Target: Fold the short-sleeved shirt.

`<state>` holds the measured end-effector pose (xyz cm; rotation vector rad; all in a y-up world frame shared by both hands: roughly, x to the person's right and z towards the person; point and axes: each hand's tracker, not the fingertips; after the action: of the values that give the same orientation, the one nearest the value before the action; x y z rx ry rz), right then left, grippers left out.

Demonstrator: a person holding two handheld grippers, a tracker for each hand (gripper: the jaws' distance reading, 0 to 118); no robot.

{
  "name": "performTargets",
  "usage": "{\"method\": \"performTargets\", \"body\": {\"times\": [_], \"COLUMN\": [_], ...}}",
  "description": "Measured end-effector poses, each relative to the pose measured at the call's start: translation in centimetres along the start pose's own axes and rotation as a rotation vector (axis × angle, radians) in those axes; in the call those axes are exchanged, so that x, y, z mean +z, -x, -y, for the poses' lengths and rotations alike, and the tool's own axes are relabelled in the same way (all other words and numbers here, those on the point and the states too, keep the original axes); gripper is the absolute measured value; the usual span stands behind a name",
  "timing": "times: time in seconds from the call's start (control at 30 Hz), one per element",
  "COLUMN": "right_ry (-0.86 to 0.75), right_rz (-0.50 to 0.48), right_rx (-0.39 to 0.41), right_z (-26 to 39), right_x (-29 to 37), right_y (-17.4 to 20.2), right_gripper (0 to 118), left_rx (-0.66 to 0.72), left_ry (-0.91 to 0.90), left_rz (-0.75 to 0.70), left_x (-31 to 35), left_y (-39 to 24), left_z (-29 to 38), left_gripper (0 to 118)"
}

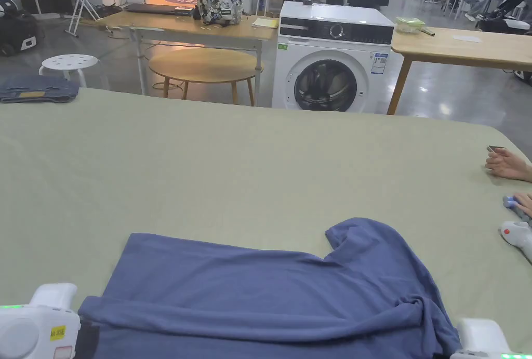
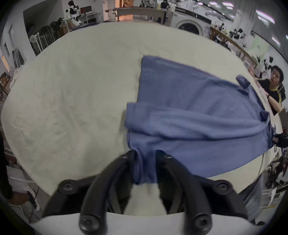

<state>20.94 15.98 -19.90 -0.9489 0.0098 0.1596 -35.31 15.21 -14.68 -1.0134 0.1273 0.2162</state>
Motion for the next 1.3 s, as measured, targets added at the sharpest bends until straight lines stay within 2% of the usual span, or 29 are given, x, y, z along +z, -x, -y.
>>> {"method": "performTargets", "body": {"times": [0.03, 0.17, 0.27, 0.3, 0.37, 0.4, 0.47, 0.53, 0.6, 0.83, 1.03, 1.27, 1.3], "right_ry": [-0.027, -0.178, -0.335, -0.396, -0.467, -0.492, -0.538, -0.547, -0.562, -0.557, -0.505, -0.423, -0.412], "right_rz": [-0.005, -0.017, -0.039, -0.057, -0.073, -0.077, -0.097, -0.113, -0.115, -0.144, -0.160, -0.144, -0.139], "right_rx": [-0.008, -0.025, -0.067, -0.086, -0.096, -0.096, -0.097, -0.092, -0.088, -0.111, -0.105, -0.088, -0.086], "right_z": [-0.6, -2.8, -3.9, -4.1, -4.4, -4.7, -4.9, -5.5, -5.6, -6.8, -7.4, -7.9, -7.9], "right_x": [0.5, 1.8, 3.3, 3.7, 4.4, 4.5, 5.0, 5.9, 6.2, 5.9, 4.2, 1.0, 0.7], "right_y": [0.3, 2.5, 4.5, 5.0, 6.1, 6.6, 7.6, 8.9, 9.9, 10.9, 11.0, 10.4, 10.3], "right_gripper": [59, 59, 56, 49, 21, 13, 9, 8, 0, 0, 0, 0, 0], "left_rx": [0.003, -0.012, -0.038, -0.048, -0.071, -0.082, -0.087, -0.101, -0.122, -0.101, -0.100, -0.002, -0.006], "left_ry": [-0.025, -0.146, -0.265, -0.310, -0.398, -0.437, -0.490, -0.554, -0.582, -0.551, -0.351, -0.073, -0.051], "left_rz": [0.012, 0.048, 0.050, 0.040, 0.014, -0.004, -0.009, -0.031, -0.060, -0.045, -0.037, 0.046, 0.050], "left_x": [0.5, 2.5, 3.6, 4.0, 4.8, 5.1, 5.5, 5.9, 5.9, 4.5, -0.3, -6.9, -7.7], "left_y": [-0.4, -2.5, -4.1, -4.6, -5.7, -6.2, -7.0, -7.8, -8.4, -7.6, -4.3, -1.0, -0.7], "left_z": [-0.4, -2.2, -3.4, -3.6, -3.9, -4.0, -4.2, -4.2, -4.3, -6.0, -10.7, -17.7, -18.4], "left_gripper": [35, 35, 35, 35, 35, 29, 8, 3, 0, 0, 0, 0, 3]}}
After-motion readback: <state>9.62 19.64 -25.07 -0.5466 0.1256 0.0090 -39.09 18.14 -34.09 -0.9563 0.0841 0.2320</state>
